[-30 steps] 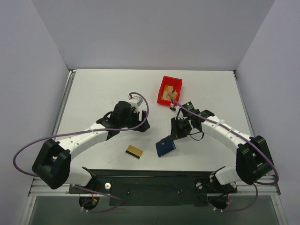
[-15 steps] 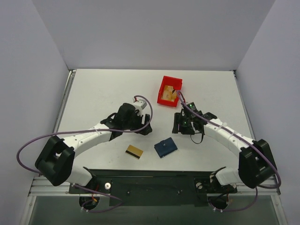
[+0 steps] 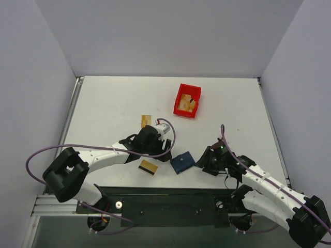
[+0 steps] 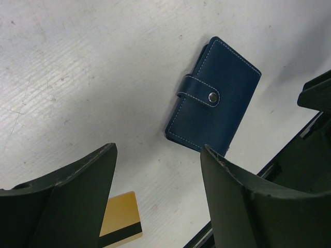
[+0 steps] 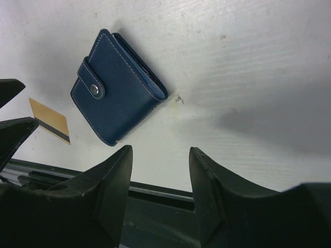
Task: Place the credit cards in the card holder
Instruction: Pick up the card holder from the center of the board.
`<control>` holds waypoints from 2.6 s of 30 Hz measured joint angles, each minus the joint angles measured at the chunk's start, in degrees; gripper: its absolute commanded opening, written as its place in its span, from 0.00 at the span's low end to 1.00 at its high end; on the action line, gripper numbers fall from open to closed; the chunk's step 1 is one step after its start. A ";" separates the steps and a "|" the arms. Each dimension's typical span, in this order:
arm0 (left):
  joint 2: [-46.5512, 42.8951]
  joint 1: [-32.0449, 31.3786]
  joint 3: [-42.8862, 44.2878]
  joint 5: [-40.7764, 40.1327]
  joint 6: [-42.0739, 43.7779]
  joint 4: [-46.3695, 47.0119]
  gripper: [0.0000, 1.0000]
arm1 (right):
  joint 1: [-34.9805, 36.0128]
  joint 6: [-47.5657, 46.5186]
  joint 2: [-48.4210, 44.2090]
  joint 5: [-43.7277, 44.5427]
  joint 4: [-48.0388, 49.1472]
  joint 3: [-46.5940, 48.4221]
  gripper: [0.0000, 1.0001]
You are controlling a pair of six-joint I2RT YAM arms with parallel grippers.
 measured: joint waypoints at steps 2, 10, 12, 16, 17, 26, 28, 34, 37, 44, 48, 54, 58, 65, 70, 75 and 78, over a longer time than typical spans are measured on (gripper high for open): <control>0.20 0.00 -0.92 0.09 -0.74 0.79 0.75 | 0.17 1.66 -0.68 -0.55 0.24 -1.25 0.43; 5.97 -0.55 -1.18 2.19 -3.26 5.81 0.71 | 0.52 5.86 4.76 -5.18 8.87 -4.17 0.43; 6.93 -0.66 -1.18 2.91 -3.65 6.51 0.71 | 0.52 6.34 7.32 -6.27 10.82 -4.31 0.43; 8.13 -0.68 -1.18 4.90 -4.92 8.70 0.71 | 0.11 6.67 11.67 -8.09 13.46 -4.31 0.44; 8.35 -0.68 -1.18 5.35 -5.14 9.33 0.71 | -0.28 6.75 12.37 -8.83 14.05 -4.31 0.44; 9.44 -0.92 -2.36 9.64 -9.68 15.63 0.69 | -13.31 5.75 15.65 -15.54 19.54 -4.44 0.44; 9.86 -1.25 -2.97 10.14 -10.80 17.00 0.68 | -14.51 5.14 15.82 -16.44 20.11 -4.44 0.44; 12.00 -3.43 -3.26 11.13 -12.92 18.84 0.67 | -14.97 3.82 19.08 -19.12 21.31 -3.82 0.44; 12.24 -5.03 -3.34 11.30 -13.77 19.67 0.67 | -15.39 3.04 20.13 -19.39 22.03 -3.21 0.44; 12.26 -8.31 -3.78 11.39 -15.45 20.31 0.66 | -16.85 -2.12 21.90 -17.90 22.45 0.74 0.47; 12.15 -8.68 -3.76 10.82 -15.50 19.91 0.66 | -16.85 -6.95 20.98 -16.85 20.94 3.48 0.52; 11.61 -7.21 -2.34 7.78 -14.64 16.37 0.66 | -16.85 -12.59 14.05 -16.68 16.59 2.36 0.54; 11.63 -6.36 -0.92 6.38 -13.31 13.94 0.62 | -16.85 -13.94 12.48 -17.92 16.94 -1.05 0.52; 13.31 -6.34 1.09 6.03 -11.85 12.26 0.49 | -16.85 -13.97 12.81 -20.26 19.19 -5.68 0.51; 14.78 -6.34 2.47 5.31 -11.10 11.61 0.35 | -16.85 -13.73 13.73 -22.32 23.45 -6.99 0.49; 16.35 -6.34 3.85 5.27 -10.49 11.30 0.20 | -16.74 -12.41 17.38 -24.98 29.29 -7.54 0.45; 16.94 -6.34 4.46 5.31 -10.40 11.32 0.14 | -16.35 -11.56 19.63 -25.90 32.46 -7.61 0.42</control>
